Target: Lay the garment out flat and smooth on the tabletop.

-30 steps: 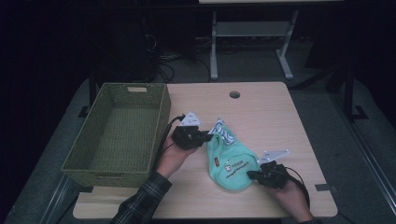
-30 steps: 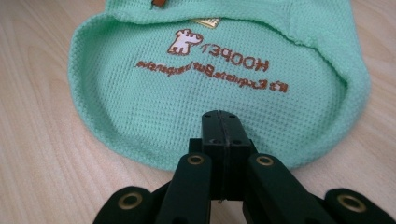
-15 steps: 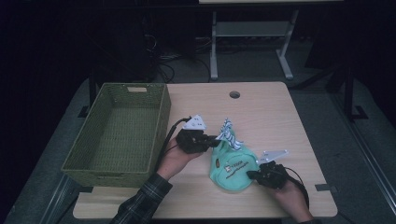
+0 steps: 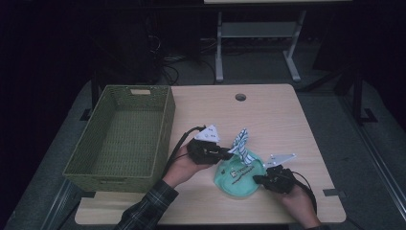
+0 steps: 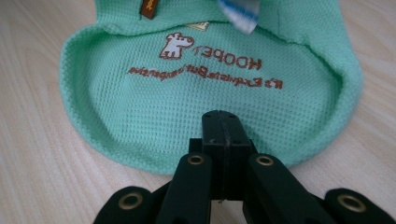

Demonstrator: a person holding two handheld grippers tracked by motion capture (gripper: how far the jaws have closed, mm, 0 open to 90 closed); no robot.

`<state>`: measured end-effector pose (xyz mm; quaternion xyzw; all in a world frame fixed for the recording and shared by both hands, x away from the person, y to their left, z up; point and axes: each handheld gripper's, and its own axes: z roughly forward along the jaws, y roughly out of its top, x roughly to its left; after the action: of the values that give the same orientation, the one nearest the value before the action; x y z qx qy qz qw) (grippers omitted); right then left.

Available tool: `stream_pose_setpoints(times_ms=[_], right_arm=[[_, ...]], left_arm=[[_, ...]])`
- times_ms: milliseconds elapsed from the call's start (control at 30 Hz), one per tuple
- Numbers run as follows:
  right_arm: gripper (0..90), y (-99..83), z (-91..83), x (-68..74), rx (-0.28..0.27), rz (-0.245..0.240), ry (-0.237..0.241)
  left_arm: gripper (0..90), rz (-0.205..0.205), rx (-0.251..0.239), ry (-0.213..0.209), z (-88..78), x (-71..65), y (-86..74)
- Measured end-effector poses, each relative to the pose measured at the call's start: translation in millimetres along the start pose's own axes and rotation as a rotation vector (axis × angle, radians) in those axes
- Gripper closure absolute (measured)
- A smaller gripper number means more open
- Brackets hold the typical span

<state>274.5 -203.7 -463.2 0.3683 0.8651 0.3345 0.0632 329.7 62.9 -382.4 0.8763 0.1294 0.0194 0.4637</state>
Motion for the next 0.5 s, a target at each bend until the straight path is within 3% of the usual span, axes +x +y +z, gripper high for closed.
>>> stream_pose_setpoints(times_ms=[300, 500], right_arm=[[89.8, 0.1, 0.3, 0.0, -0.004, 0.008, 0.003], [89.7, -0.1, -0.1, -0.5, -0.004, -0.004, -0.004]], left_arm=[[80.7, 0.046, 0.038, -0.067, 12.4, -12.2, -0.3], [80.4, 0.055, 0.074, -0.097, 21.0, -15.6, -4.0]])
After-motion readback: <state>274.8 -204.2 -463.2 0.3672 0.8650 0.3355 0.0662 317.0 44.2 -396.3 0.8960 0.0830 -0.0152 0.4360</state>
